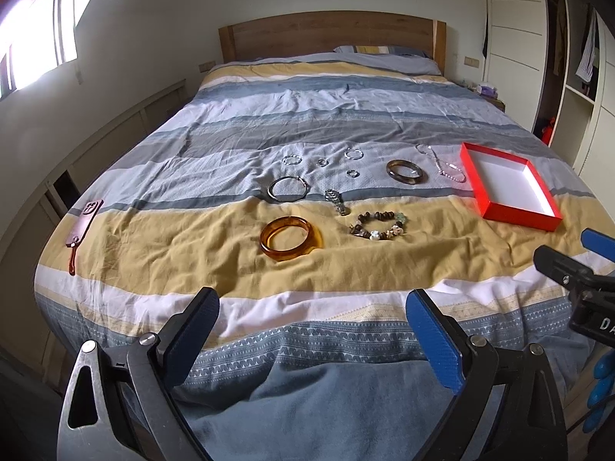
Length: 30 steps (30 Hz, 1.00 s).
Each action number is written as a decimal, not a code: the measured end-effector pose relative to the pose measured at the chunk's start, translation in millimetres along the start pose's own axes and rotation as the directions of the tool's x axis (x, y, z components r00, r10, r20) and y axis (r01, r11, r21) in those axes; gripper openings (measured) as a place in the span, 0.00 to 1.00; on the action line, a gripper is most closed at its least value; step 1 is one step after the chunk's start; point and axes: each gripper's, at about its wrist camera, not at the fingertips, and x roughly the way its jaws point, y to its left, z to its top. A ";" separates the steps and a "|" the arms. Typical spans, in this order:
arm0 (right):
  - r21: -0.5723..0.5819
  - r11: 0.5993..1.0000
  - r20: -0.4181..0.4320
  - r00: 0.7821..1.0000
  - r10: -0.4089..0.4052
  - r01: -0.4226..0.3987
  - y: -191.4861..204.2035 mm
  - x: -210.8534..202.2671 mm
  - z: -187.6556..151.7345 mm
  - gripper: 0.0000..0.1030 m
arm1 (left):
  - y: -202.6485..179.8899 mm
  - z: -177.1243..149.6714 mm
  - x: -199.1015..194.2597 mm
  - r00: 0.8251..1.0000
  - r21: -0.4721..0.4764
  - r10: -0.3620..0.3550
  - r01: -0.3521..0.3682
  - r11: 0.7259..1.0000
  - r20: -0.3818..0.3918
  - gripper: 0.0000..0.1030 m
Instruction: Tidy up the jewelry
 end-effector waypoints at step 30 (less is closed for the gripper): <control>-0.051 0.962 -0.169 0.952 0.256 -0.268 32.0 132.1 58.5 0.81 | 84.6 47.0 142.2 0.979 -0.144 0.010 -0.040 0.989 -0.203 0.70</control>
